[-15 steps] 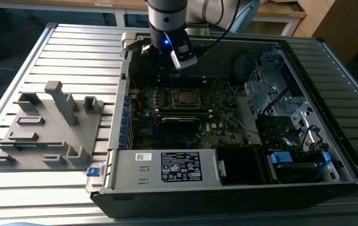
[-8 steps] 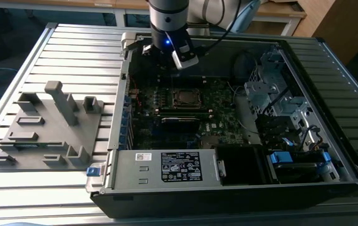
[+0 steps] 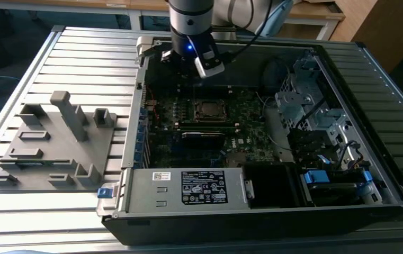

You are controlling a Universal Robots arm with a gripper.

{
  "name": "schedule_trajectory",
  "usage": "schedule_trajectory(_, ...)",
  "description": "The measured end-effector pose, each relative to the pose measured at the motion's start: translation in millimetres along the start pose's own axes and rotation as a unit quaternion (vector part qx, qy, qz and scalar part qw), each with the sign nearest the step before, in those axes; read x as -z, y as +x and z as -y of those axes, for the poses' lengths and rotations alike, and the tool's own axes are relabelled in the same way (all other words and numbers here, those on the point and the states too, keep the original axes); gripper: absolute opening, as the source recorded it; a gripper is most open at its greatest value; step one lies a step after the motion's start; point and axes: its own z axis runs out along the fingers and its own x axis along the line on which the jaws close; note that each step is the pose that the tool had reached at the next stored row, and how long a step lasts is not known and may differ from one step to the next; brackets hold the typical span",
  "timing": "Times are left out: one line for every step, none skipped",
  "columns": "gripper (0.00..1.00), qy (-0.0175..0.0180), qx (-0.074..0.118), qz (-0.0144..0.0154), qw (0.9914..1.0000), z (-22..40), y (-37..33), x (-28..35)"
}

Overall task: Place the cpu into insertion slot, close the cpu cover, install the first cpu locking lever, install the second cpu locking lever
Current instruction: 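Install the first cpu locking lever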

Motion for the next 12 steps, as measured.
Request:
schedule_trajectory(0.11,0.0000,0.000,0.0000,1.00000,0.0,-0.2,0.0)
schedule_trajectory(0.11,0.0000,0.000,0.0000,1.00000,0.0,-0.4,0.0)
schedule_trajectory(0.11,0.0000,0.000,0.0000,1.00000,0.0,-0.6,0.0)
schedule_trajectory(0.11,0.0000,0.000,0.0000,1.00000,0.0,-0.8,-0.1)
schedule_trajectory(0.11,0.0000,0.000,0.0000,1.00000,-0.1,-1.1,-0.1)
schedule_trajectory(0.11,0.0000,0.000,0.0000,1.00000,-0.1,-1.3,-0.1)
schedule_trajectory(0.11,0.0000,0.000,0.0000,1.00000,-0.1,-1.5,-0.1)
schedule_trajectory(0.11,0.0000,0.000,0.0000,1.00000,-0.1,-1.7,-0.1)
schedule_trajectory(0.11,0.0000,0.000,0.0000,1.00000,-0.1,-1.9,-0.2)
schedule_trajectory(0.11,0.0000,0.000,0.0000,1.00000,-0.1,-2.3,-0.2)
schedule_trajectory(0.11,0.0000,0.000,0.0000,1.00000,-0.2,-2.6,-0.2)
schedule_trajectory(0.11,0.0000,0.000,0.0000,1.00000,-0.2,-3.0,-0.2)
